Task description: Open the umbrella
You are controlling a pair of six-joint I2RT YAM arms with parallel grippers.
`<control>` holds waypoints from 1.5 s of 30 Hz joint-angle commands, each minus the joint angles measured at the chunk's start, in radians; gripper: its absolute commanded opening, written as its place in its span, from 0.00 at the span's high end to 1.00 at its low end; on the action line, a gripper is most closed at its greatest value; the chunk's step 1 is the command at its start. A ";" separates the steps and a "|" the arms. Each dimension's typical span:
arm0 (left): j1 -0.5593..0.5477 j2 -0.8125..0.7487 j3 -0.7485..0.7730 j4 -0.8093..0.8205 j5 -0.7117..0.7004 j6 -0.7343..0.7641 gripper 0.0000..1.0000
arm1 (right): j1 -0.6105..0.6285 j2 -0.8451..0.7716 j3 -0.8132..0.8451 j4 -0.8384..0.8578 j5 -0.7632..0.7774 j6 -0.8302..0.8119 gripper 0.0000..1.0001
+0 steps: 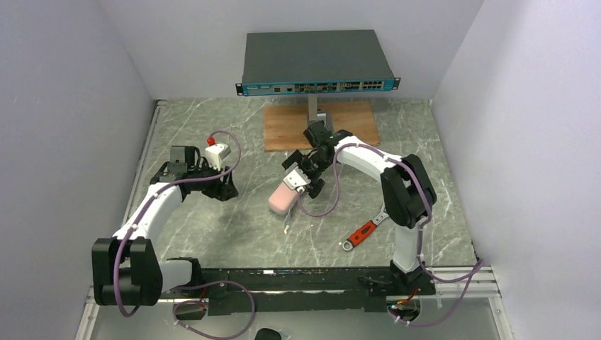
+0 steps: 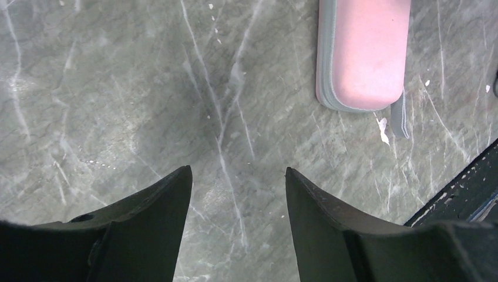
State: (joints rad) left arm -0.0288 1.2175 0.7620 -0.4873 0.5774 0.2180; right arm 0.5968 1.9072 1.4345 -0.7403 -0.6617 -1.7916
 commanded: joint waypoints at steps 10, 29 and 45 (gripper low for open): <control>0.022 -0.064 -0.019 0.018 0.097 -0.052 0.31 | 0.021 0.207 0.235 -0.309 0.016 -0.096 0.14; -0.315 0.180 -0.051 0.443 -0.009 -0.241 0.60 | -0.032 -0.114 -0.284 0.185 0.277 0.865 0.47; -0.397 0.488 0.053 0.614 0.065 -0.381 0.75 | -0.002 -0.167 -0.431 0.335 0.403 1.347 0.51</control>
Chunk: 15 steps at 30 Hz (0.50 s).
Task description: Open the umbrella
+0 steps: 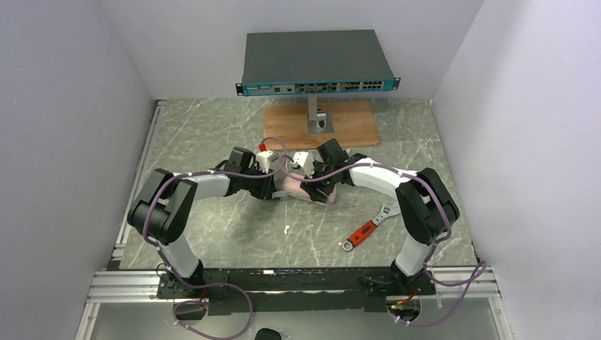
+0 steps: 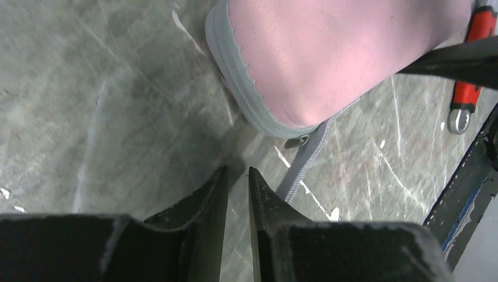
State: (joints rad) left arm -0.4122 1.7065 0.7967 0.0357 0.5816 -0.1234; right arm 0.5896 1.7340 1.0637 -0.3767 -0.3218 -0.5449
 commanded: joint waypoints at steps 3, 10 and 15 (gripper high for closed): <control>-0.014 -0.046 -0.022 0.113 0.081 -0.015 0.74 | 0.014 -0.018 -0.097 -0.007 0.070 0.081 0.52; -0.054 -0.091 -0.064 0.169 0.093 0.013 0.68 | 0.026 -0.010 -0.090 -0.022 0.048 0.103 0.53; -0.095 -0.050 0.000 0.146 0.044 0.009 0.67 | 0.037 -0.004 -0.071 -0.024 0.050 0.125 0.55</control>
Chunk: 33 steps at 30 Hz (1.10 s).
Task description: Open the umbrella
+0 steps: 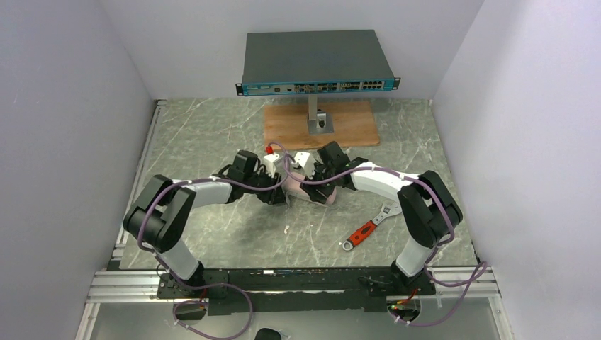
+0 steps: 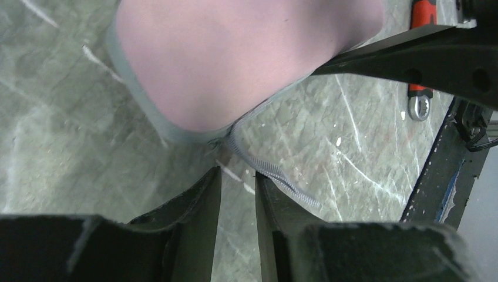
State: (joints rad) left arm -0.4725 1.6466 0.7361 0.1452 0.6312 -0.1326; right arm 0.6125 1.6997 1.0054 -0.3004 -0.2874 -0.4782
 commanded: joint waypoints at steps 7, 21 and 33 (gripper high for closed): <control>-0.057 0.058 0.112 0.012 -0.143 -0.006 0.66 | 0.032 0.002 -0.039 -0.102 0.017 0.062 0.55; -0.071 0.045 0.069 0.077 -0.135 0.059 0.94 | 0.042 -0.025 -0.082 -0.119 -0.030 -0.010 0.58; -0.015 -0.023 0.013 0.066 -0.257 0.188 1.00 | 0.035 -0.035 -0.113 -0.182 -0.097 -0.137 0.65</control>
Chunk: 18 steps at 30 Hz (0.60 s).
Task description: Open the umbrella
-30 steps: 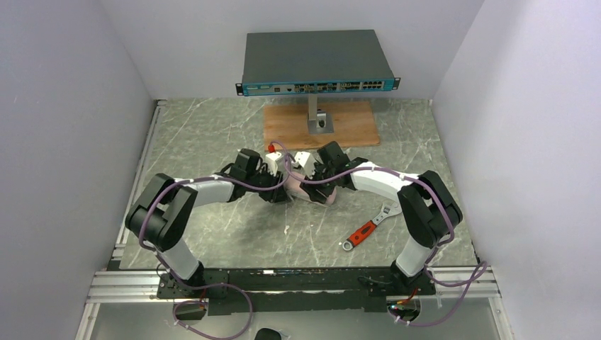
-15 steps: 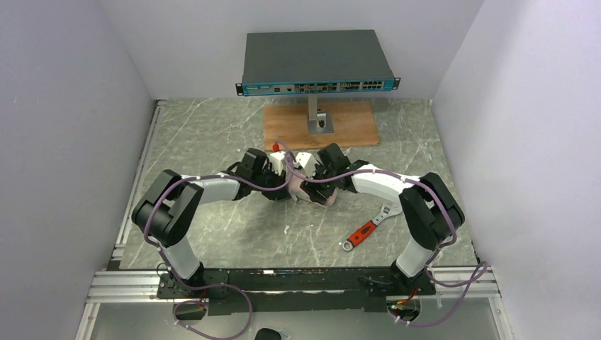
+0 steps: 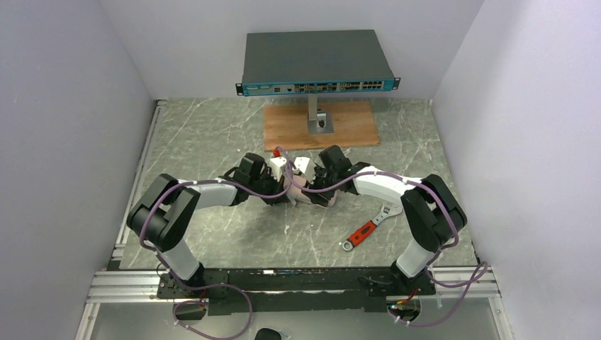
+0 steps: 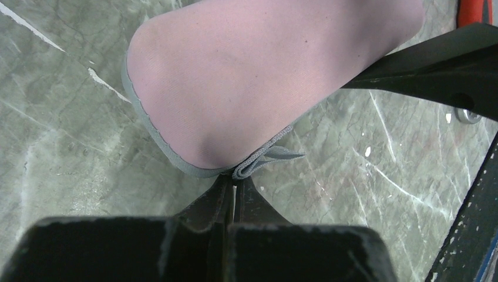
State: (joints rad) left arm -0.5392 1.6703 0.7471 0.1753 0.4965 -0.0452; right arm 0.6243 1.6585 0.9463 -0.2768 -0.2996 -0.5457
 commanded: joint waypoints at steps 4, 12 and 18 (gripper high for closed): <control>0.108 -0.067 0.006 0.012 -0.106 0.118 1.00 | 0.011 0.008 -0.061 -0.218 -0.083 -0.094 0.70; 0.123 -0.132 0.019 -0.055 -0.069 0.199 1.00 | -0.006 0.018 -0.063 -0.261 -0.074 -0.147 0.94; 0.126 -0.137 0.031 -0.059 -0.077 0.201 1.00 | -0.048 0.002 -0.077 -0.307 -0.057 -0.199 1.00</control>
State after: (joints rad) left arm -0.4797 1.5829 0.7433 0.0605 0.5564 0.0898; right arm 0.6140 1.6585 0.9390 -0.2577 -0.3870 -0.6361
